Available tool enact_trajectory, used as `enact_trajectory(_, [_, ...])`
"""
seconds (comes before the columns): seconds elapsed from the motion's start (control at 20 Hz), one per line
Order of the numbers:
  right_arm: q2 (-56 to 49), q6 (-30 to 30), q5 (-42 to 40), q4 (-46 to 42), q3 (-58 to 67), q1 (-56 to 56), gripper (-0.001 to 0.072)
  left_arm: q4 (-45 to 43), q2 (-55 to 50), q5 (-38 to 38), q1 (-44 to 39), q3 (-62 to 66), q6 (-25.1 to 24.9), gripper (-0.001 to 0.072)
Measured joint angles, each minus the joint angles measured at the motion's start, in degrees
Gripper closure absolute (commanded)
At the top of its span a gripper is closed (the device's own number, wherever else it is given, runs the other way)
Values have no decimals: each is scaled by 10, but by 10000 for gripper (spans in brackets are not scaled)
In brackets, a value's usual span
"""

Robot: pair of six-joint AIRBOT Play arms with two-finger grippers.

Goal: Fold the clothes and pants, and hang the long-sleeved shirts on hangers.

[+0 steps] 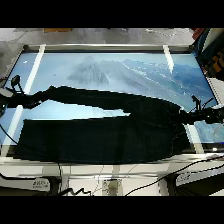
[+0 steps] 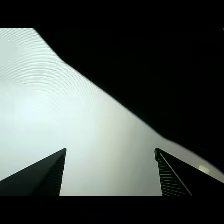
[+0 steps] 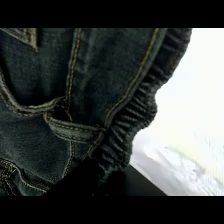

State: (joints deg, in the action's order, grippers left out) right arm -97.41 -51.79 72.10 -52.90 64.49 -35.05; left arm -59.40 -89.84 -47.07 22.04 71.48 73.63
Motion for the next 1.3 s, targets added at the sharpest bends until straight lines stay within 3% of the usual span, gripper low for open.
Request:
enact_trajectory(0.4, [0, 1, -18, -3, 0, 1, 670, 77, -91, 139, -23, 0, 8, 67])
enact_trajectory(0.45, [0, 1, -19, -3, 0, 1, 670, 78, -98, 157, -29, 0, 8, 96])
enact_trajectory(0.6, [0, 1, -24, -3, 0, 1, 670, 83, -115, 230, -55, 1, 7, 484])
enact_trajectory(0.65, [0, 1, -25, -3, 0, 1, 670, 85, -118, 261, -66, 1, 7, 672])
enact_trajectory(0.85, [0, 0, -26, -3, 0, 1, 670, 85, -114, 343, -99, 8, -3, 681])
enact_trajectory(1.0, [0, 0, -27, -3, 0, 1, 670, 85, -74, 359, -110, 16, -50, 683])
enact_trajectory(1.15, [0, 0, -28, -4, 0, 0, 670, 52, 0, 325, -111, 20, -99, 685])
enact_trajectory(1.3, [0, 0, -28, -4, 0, 0, 670, -34, 77, 229, -112, 22, -104, 684])
